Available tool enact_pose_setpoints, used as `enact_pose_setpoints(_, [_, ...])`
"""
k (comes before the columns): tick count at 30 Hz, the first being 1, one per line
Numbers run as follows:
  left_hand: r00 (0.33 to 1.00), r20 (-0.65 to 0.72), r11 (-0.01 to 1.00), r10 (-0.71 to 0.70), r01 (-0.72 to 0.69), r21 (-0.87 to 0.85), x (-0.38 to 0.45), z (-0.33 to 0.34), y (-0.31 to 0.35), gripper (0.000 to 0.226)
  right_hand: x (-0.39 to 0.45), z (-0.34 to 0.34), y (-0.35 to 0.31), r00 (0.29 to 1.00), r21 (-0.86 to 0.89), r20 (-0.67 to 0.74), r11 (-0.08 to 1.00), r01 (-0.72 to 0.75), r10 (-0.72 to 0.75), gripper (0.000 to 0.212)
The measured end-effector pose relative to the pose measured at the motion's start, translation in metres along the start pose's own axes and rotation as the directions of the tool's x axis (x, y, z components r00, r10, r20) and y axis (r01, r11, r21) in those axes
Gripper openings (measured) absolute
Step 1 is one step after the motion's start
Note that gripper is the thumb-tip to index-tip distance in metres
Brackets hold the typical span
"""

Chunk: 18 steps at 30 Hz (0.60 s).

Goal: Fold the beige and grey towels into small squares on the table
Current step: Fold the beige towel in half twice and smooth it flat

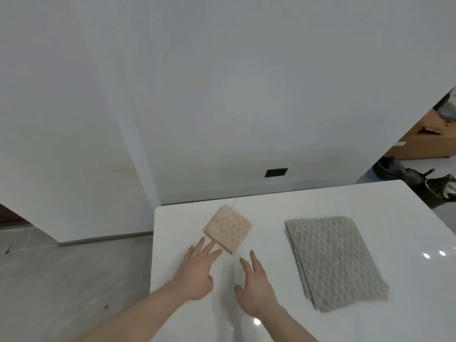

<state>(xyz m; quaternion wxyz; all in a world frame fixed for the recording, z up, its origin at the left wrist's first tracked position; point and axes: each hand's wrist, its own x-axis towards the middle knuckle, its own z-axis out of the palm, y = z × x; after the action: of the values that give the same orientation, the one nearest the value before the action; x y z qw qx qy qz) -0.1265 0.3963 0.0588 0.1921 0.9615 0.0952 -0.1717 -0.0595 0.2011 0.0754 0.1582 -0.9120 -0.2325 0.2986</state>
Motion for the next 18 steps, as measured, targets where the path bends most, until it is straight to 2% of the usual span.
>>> enact_pose_setpoints(11, [0.993,-0.113,0.999,0.034,-0.038,-0.031,-0.083,-0.012,0.046,0.082,-0.092,-0.020,0.038,0.999,-0.075,-0.042,0.997,0.029,-0.032,0.075])
enact_pose_setpoints(18, [0.995,-0.094,0.999,-0.029,0.027,-0.027,-0.109,0.005,0.097,0.080,-0.124,-0.042,0.093,0.994,-0.076,-0.058,0.994,0.085,-0.089,0.076])
